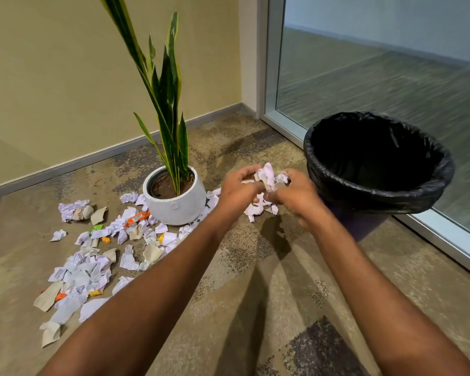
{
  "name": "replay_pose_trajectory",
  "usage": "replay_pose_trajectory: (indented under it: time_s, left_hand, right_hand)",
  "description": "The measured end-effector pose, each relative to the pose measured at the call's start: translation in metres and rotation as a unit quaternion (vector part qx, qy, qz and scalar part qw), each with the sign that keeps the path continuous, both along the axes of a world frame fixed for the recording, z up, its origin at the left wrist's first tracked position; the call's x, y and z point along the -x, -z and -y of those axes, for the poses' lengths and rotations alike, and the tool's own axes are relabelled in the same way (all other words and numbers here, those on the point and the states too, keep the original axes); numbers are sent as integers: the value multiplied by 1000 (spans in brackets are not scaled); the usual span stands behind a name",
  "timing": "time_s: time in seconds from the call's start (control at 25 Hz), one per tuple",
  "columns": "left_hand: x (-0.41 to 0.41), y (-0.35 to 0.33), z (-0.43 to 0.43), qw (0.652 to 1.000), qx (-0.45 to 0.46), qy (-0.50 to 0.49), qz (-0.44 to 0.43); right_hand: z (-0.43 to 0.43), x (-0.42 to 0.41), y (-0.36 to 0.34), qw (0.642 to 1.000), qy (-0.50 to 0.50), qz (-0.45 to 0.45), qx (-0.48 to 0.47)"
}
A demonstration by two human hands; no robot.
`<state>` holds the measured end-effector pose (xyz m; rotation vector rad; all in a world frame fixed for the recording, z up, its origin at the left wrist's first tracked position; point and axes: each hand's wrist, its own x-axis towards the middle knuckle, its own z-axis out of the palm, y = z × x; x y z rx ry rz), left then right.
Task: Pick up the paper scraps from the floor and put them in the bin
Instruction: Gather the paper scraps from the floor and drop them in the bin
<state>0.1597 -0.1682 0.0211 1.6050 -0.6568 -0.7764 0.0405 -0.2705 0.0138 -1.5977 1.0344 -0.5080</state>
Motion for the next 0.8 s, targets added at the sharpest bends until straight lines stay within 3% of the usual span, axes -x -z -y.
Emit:
replay_pose_trajectory:
  time_s: [0.2,0.4,0.56,0.8]
  left_hand:
    - [22,-62,29,995,97,10,-21]
    - [50,-88,65,988,112,100,-24]
    - [72,-86,92,986,90,136,-32]
    - [69,-76,97,987,103,115,-45]
  right_hand:
    - [20,25,-66,994,48,88,43]
    - [56,65,-88,986,91,124,57]
    - [83,92,-79,983,153,64,72]
    - [93,109,-65,977,195,-2,86]
